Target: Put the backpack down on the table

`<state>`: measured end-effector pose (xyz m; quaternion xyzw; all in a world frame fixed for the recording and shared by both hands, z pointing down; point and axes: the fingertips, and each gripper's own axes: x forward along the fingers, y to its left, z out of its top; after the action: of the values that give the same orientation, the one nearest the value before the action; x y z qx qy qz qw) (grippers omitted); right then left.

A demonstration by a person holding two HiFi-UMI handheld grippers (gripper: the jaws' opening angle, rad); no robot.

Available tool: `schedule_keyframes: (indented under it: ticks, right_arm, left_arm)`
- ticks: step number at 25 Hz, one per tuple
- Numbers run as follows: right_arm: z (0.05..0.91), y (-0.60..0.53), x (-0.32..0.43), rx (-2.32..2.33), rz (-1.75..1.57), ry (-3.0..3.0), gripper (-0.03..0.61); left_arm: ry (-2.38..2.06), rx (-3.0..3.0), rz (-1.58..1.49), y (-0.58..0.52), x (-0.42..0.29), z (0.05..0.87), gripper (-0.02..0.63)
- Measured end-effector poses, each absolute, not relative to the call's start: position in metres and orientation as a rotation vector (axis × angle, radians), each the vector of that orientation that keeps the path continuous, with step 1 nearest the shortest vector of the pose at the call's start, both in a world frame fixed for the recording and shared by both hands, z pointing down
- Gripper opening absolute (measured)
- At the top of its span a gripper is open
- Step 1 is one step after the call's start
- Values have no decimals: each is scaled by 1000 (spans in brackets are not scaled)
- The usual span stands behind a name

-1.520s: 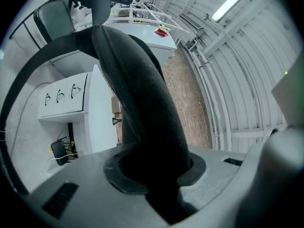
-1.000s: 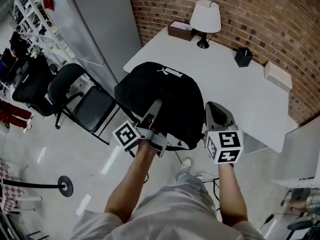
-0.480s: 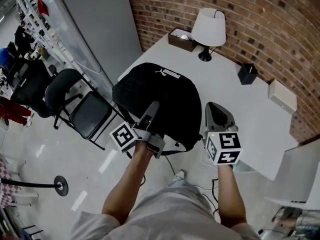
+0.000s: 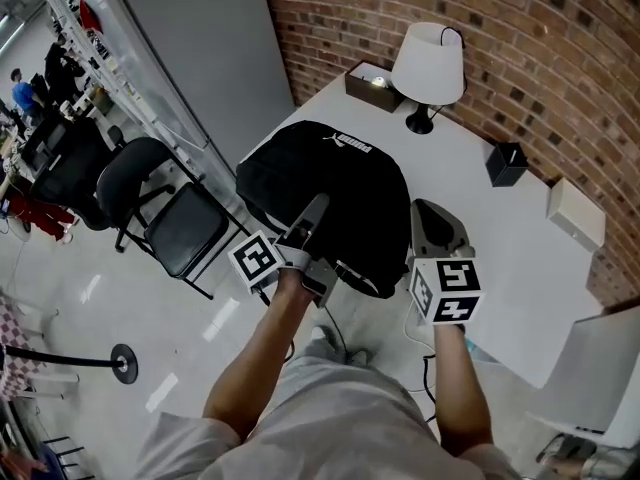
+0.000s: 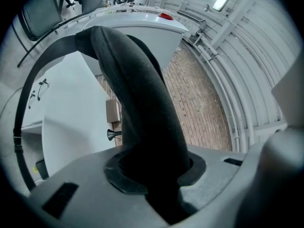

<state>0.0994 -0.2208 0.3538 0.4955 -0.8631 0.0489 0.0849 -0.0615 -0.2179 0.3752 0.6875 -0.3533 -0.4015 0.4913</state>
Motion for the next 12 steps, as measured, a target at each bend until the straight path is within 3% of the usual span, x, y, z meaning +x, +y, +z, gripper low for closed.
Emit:
schedule_keyframes:
  ticks: [12]
  right_arm:
    - [362,-286,84,1476,148,-2549,2]
  left_arm:
    - [-821,1671,-932,-298,-57,390,109]
